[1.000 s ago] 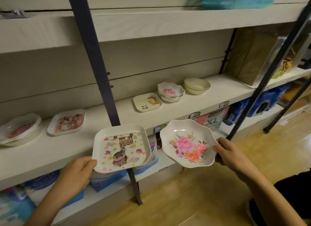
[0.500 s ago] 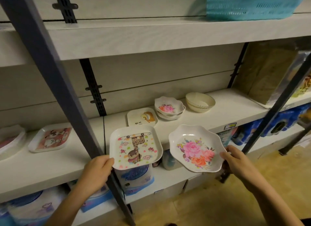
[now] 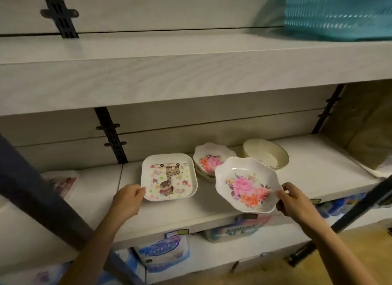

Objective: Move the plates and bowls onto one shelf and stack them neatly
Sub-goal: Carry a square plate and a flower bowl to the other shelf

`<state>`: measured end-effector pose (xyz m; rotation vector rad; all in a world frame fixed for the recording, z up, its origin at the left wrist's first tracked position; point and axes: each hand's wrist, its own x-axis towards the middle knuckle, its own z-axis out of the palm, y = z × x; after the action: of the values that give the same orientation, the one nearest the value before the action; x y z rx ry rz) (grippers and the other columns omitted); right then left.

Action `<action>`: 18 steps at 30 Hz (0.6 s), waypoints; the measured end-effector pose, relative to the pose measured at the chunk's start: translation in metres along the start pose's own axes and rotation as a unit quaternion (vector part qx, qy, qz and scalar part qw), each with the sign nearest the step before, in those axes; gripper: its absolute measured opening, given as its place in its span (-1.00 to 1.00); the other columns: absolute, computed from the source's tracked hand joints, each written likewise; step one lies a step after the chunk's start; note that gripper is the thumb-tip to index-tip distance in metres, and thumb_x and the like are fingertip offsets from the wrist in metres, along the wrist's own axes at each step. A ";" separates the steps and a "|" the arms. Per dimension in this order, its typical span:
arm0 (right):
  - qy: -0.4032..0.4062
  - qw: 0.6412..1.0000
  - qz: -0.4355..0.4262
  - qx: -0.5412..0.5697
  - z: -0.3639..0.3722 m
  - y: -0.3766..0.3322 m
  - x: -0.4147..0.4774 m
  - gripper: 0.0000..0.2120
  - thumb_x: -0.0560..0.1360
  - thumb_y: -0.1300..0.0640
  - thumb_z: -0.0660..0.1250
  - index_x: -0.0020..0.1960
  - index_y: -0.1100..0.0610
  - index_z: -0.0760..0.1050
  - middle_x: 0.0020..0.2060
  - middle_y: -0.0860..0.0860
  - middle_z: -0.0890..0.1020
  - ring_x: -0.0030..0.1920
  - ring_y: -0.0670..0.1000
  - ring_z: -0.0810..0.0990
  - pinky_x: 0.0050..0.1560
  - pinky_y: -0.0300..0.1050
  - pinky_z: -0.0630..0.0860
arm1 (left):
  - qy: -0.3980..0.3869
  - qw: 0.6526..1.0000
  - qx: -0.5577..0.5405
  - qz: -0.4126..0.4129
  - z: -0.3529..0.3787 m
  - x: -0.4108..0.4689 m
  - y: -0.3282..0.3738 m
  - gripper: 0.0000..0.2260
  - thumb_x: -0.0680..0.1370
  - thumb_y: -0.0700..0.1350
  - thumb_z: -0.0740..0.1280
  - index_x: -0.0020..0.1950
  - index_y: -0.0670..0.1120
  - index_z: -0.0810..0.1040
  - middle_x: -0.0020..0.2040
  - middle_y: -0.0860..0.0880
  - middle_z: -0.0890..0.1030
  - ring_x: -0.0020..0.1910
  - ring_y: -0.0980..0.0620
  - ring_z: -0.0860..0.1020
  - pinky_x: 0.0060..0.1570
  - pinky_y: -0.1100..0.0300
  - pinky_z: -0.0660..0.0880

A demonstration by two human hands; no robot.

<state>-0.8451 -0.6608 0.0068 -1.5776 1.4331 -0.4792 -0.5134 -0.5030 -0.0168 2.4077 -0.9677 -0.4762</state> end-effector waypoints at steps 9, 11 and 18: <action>-0.027 0.999 -0.034 -0.005 -0.004 -0.005 0.058 -0.85 0.55 0.20 0.15 -0.04 0.28 0.43 -0.38 0.12 0.56 -0.34 0.06 0.45 -0.22 -0.02 0.37 | -0.022 0.994 0.031 -0.106 0.015 0.052 0.012 -0.66 0.61 -0.11 0.10 -0.36 -0.12 0.36 -0.50 -0.07 0.43 -0.44 -0.02 0.40 -0.29 0.15 0.30; -0.027 0.999 -0.044 -0.005 -0.005 -0.009 0.069 -0.86 0.56 0.19 0.15 -0.02 0.24 0.43 -0.36 0.12 0.57 -0.34 0.05 0.47 -0.23 -0.02 0.40 | -0.032 0.992 0.034 -0.114 0.017 0.059 0.017 -0.65 0.61 -0.10 0.10 -0.38 -0.09 0.34 -0.51 -0.06 0.44 -0.49 0.01 0.39 -0.32 0.15 0.29; -0.032 0.998 -0.049 0.011 -0.005 -0.013 0.101 -0.82 0.58 0.14 0.15 0.01 0.27 0.41 -0.35 0.10 0.56 -0.34 0.02 0.46 -0.24 -0.05 0.40 | -0.068 0.987 0.039 -0.137 0.029 0.074 0.028 -0.65 0.61 -0.10 0.11 -0.39 -0.10 0.33 -0.53 -0.07 0.44 -0.53 0.02 0.38 -0.39 0.21 0.29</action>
<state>-0.8167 -0.7573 -0.0091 -1.6365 1.3019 -0.4954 -0.4918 -0.5827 -0.0343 2.6211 -0.7213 -0.7207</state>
